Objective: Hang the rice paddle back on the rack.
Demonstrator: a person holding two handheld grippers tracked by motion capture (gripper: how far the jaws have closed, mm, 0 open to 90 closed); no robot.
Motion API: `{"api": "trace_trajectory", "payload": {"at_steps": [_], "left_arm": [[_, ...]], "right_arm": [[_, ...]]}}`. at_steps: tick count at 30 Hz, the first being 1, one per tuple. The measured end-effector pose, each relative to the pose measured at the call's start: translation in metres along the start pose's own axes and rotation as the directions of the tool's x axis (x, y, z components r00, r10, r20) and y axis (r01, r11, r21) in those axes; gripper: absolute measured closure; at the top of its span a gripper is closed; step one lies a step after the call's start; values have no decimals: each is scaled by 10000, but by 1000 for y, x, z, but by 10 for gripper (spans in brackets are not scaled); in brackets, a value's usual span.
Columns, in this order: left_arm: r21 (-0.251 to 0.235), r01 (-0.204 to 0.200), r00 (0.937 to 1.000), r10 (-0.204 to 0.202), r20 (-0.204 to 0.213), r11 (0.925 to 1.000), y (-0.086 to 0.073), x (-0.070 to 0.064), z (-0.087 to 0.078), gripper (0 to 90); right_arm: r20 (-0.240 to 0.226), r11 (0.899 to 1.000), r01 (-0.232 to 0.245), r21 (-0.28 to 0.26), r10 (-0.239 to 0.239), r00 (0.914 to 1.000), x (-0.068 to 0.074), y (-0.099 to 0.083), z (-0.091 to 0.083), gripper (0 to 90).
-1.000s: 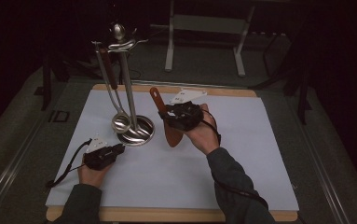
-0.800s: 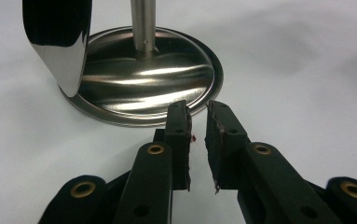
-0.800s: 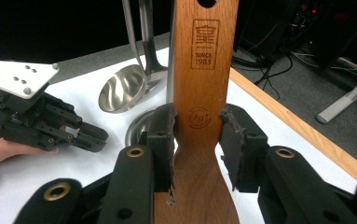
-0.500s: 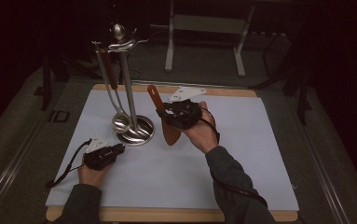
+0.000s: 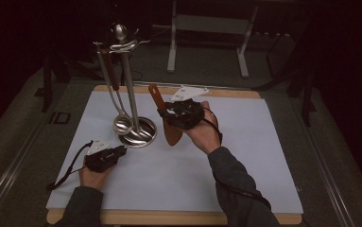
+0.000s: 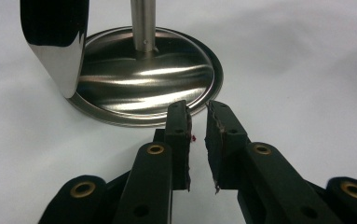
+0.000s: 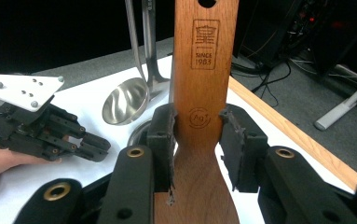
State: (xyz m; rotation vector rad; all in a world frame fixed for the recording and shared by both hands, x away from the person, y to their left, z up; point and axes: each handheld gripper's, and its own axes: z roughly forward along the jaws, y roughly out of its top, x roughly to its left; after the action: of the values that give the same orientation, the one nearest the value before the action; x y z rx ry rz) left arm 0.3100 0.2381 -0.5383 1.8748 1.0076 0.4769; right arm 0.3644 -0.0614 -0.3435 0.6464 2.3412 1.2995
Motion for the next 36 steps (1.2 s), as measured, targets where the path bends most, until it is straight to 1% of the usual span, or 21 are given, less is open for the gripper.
{"api": "trace_trajectory", "payload": {"at_steps": [7,18,24,36], "left_arm": [[-8,13,10000,-13,1,10000,0,0,0,794],[-5,9,10000,-9,-3,10000,0,0,0,794],[1,6,10000,-6,4,10000,0,0,0,794],[3,3,10000,-3,3,10000,0,0,0,794]], "right_arm": [[16,10000,74,-37,-74,10000,1,5,-2,663],[18,9999,44,-159,-43,10000,2,10,-4,662],[52,9997,137,-181,-136,9999,2,12,-4,663],[127,9995,92,-315,-88,9999,2,18,-7,663]]}}
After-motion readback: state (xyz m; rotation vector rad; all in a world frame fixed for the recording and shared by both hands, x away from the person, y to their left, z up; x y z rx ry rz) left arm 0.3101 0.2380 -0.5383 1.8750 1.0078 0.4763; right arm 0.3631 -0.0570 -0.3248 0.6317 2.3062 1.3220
